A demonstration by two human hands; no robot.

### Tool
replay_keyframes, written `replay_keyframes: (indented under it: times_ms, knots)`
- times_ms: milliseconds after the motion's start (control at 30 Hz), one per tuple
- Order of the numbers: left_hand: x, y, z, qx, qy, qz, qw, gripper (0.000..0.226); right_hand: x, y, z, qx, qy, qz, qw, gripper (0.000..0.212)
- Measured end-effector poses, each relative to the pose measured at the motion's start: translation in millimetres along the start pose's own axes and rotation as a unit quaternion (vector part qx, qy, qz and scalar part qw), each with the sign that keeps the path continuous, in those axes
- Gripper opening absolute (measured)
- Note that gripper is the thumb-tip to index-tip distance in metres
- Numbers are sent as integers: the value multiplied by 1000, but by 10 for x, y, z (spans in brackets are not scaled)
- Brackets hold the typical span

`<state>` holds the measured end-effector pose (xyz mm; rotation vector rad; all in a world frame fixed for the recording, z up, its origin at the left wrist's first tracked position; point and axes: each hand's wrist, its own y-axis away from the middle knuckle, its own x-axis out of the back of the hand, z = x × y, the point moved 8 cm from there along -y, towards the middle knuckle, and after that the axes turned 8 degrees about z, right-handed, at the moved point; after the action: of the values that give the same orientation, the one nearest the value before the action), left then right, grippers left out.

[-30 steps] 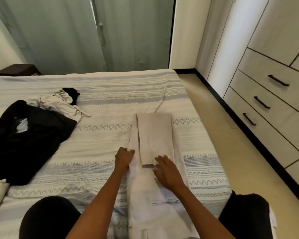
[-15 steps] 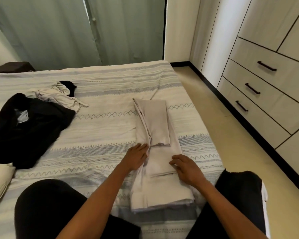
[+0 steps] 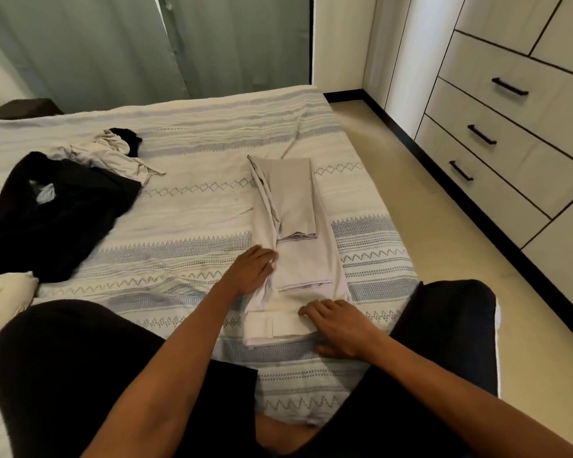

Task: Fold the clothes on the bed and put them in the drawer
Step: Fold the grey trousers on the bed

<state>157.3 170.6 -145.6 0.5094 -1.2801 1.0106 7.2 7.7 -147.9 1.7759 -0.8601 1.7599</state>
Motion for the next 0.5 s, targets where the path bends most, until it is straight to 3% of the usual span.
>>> replay_keyframes:
  times_ms: [167, 267, 400, 500]
  knots:
    - [-76, 39, -17, -4, -5, -17, 1000, 82, 0, 71, 57, -42, 73, 23, 996, 61]
    - [-121, 90, -84, 42, 7, -42, 998, 90, 12, 32, 23, -40, 105, 42, 993, 43]
    - [-25, 93, -37, 90, 77, -42, 992, 52, 222, -31, 138, -43, 88, 100, 990, 32]
    - [43, 7, -148, 126, 112, -40, 985, 43, 517, -136, 329, -32, 21, 146, 989, 33]
